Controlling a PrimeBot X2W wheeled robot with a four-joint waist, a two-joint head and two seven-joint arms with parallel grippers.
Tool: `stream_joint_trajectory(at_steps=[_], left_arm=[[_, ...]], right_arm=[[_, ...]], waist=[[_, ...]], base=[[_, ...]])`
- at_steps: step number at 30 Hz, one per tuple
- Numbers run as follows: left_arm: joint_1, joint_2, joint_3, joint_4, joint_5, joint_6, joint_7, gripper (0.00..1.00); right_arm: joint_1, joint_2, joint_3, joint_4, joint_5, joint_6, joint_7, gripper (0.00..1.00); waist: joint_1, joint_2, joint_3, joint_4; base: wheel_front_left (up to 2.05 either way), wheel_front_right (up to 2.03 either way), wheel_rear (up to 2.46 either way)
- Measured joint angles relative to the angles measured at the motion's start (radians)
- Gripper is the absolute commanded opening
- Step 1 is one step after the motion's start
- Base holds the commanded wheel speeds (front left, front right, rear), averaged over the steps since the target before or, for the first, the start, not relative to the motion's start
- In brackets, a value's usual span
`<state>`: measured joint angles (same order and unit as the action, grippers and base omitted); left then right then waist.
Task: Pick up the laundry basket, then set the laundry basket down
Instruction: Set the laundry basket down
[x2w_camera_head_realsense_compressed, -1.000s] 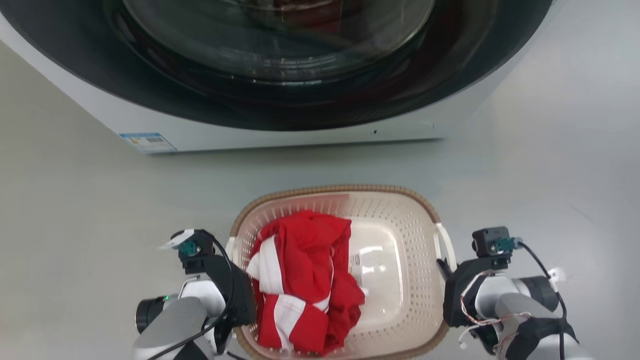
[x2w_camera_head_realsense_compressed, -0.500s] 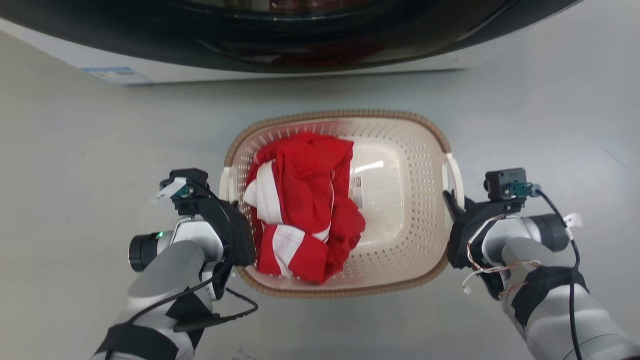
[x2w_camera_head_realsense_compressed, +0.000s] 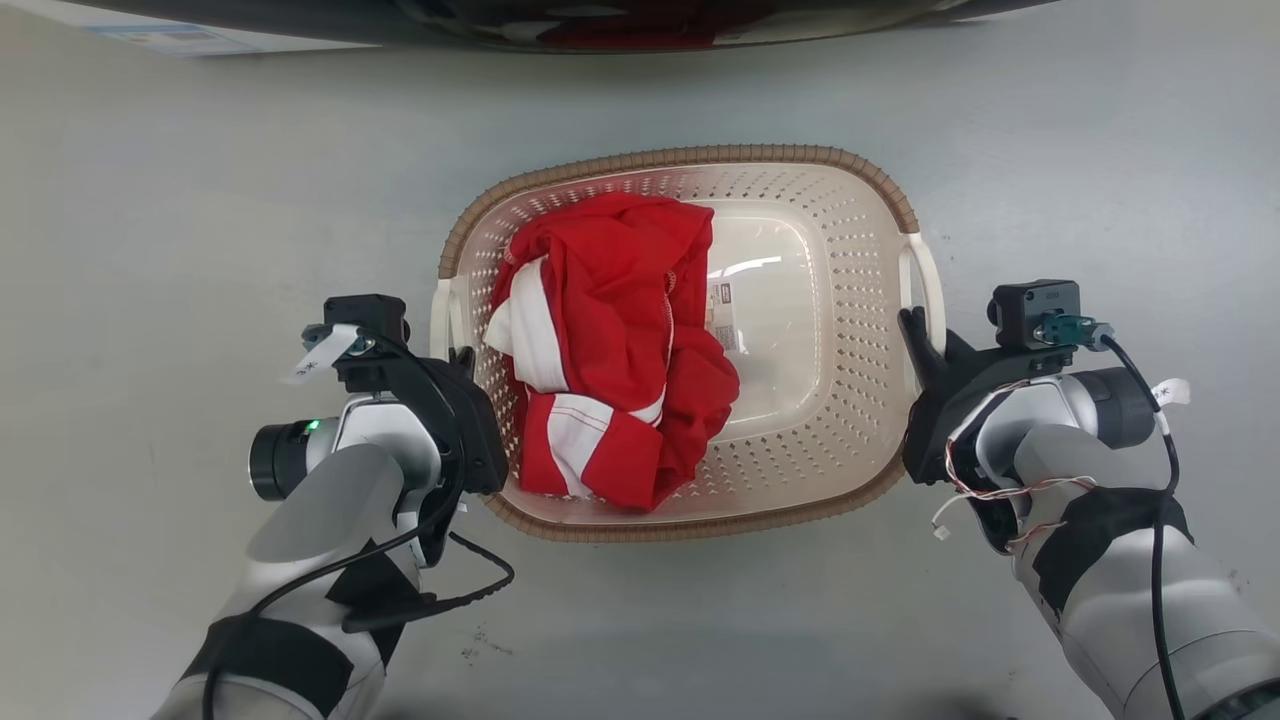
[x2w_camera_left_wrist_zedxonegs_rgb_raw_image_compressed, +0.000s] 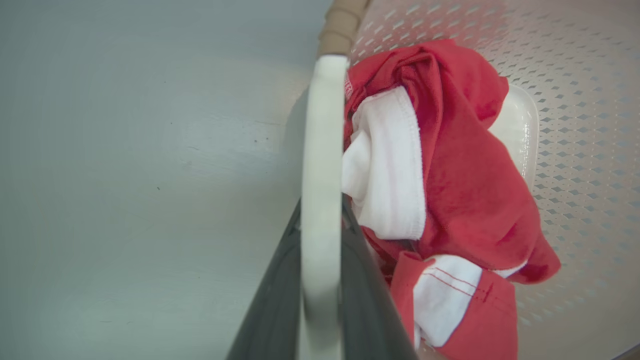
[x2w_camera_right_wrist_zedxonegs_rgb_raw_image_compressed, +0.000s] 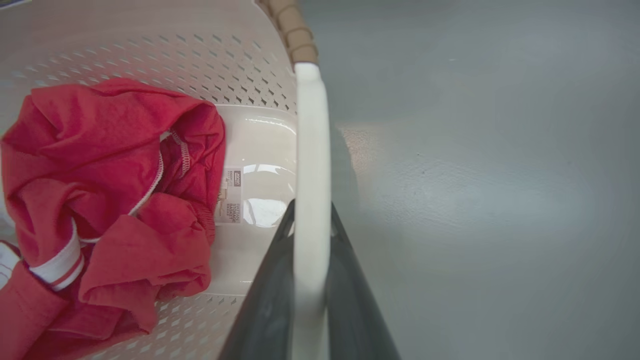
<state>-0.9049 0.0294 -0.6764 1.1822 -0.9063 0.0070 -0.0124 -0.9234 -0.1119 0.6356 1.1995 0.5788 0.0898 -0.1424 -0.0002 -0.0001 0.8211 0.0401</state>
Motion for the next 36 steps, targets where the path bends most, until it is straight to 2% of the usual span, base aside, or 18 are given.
stream_joint_trajectory(at_steps=[32, 33, 34, 35, 36], left_arm=[[-0.018, -0.007, -0.010, 0.063, 0.001, -0.051, -0.024, 0.00], [-0.018, -0.007, -0.010, 0.063, 0.001, -0.052, -0.023, 0.03], [-0.018, -0.007, -0.010, 0.063, 0.000, -0.052, -0.022, 0.52], [-0.018, -0.006, -0.010, 0.063, -0.003, -0.053, -0.015, 1.00], [-0.019, -0.004, -0.011, 0.064, -0.005, -0.053, -0.013, 1.00]], right_arm=[[-0.008, 0.019, 0.013, 0.049, 0.002, 0.016, -0.017, 0.00], [-0.008, 0.019, 0.013, 0.050, 0.002, 0.016, -0.017, 0.11], [-0.008, 0.019, 0.014, 0.050, 0.002, 0.016, -0.018, 0.68], [-0.008, 0.019, 0.014, 0.051, 0.002, 0.016, -0.018, 1.00], [-0.008, 0.019, 0.015, 0.052, 0.002, 0.016, -0.019, 1.00]], waist=[[0.0002, 0.0002, -0.022, 0.001], [0.0002, 0.0002, -0.022, 0.001], [0.0002, 0.0002, -0.022, 0.001], [0.0002, 0.0002, -0.023, 0.000], [0.0002, 0.0002, -0.023, 0.000]], base=[[0.00, 0.00, 0.00], [0.00, 0.00, 0.00], [0.00, 0.00, 0.00], [0.00, 0.00, 0.00], [0.00, 0.00, 0.00]])
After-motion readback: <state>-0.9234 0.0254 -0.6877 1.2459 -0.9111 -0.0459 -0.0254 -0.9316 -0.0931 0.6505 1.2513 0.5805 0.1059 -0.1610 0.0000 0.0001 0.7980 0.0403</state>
